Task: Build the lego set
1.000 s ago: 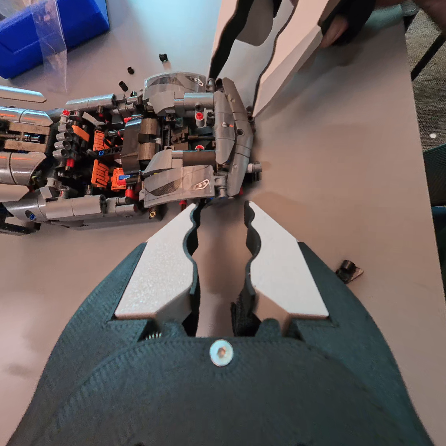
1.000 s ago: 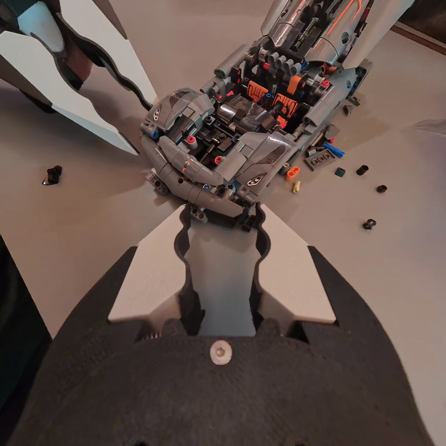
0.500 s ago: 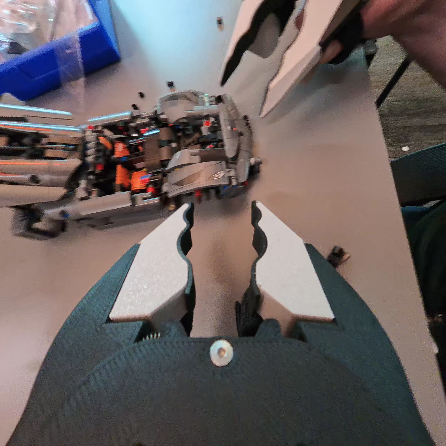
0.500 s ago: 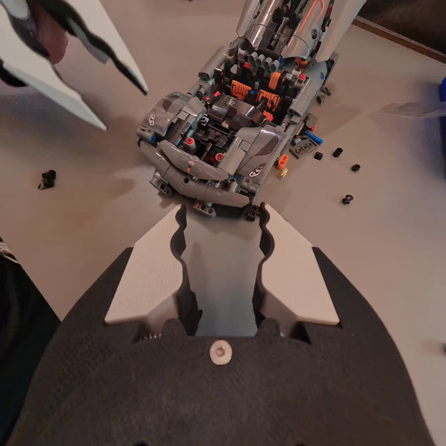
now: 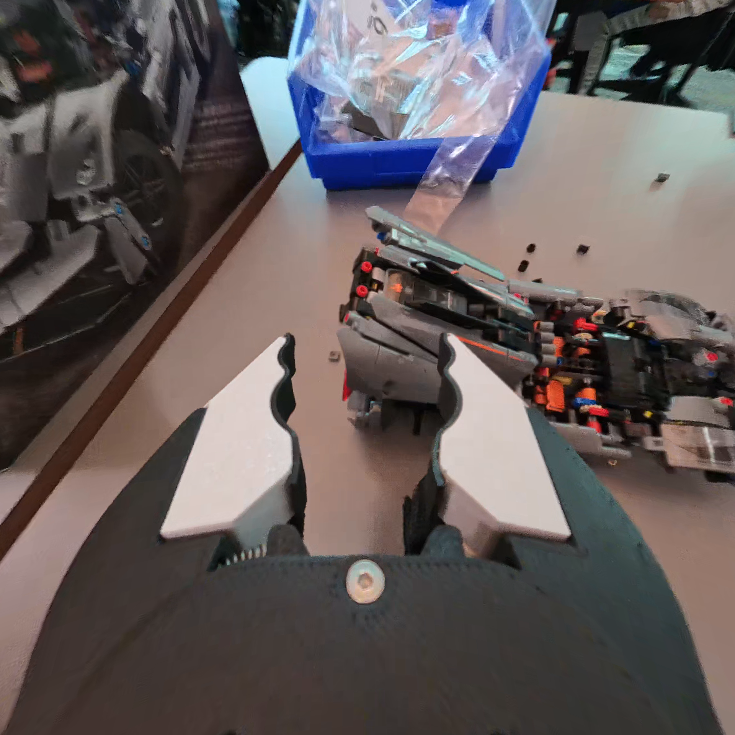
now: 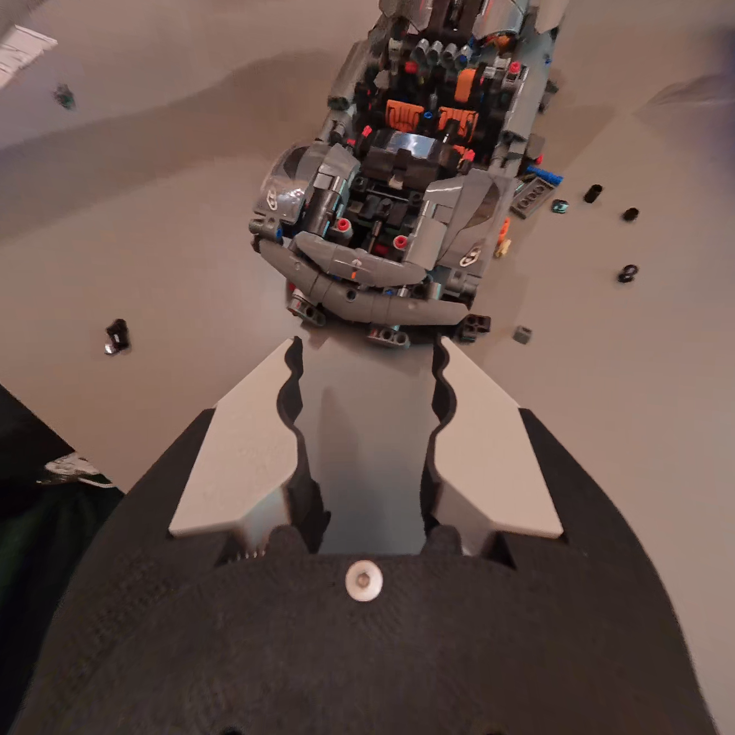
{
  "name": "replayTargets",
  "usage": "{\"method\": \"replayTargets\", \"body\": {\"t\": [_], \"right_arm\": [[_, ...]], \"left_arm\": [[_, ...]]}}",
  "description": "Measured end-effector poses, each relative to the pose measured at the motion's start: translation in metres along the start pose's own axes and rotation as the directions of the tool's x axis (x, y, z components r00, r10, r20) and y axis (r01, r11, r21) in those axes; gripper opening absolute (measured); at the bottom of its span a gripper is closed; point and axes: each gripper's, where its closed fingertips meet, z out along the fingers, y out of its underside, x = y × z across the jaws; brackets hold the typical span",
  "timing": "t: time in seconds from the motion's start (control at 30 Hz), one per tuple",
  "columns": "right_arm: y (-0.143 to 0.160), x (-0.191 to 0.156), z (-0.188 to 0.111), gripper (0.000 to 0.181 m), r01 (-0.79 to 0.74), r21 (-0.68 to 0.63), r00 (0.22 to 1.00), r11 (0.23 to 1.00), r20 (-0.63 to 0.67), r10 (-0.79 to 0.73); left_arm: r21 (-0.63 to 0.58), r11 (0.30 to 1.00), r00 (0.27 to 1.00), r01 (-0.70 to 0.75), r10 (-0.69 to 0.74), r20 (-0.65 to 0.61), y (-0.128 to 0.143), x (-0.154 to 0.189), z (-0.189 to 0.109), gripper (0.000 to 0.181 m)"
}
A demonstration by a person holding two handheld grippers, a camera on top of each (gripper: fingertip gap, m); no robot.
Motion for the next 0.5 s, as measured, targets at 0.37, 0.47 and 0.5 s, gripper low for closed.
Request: {"method": "replayTargets", "body": {"t": [0.37,0.47,0.5], "right_arm": [[-0.005,-0.007,0.023,0.052,-0.064,-0.015,0.992,0.998,0.104,0.065],[-0.006,-0.007,0.023,0.052,-0.070,-0.018,0.989,0.997,0.127,0.072],[-0.005,-0.008,0.023,0.054,-0.076,-0.019,0.988,0.997,0.135,0.078]], "left_arm": [[-0.114,0.963,0.851,0.245,-0.270,-0.451,0.010,0.031,0.039,0.062],[-0.087,0.945,0.812,0.315,-0.316,-0.490,0.008,0.027,0.036,0.059],[-0.075,0.939,0.804,0.335,-0.326,-0.497,0.008,0.024,0.035,0.060]]}}
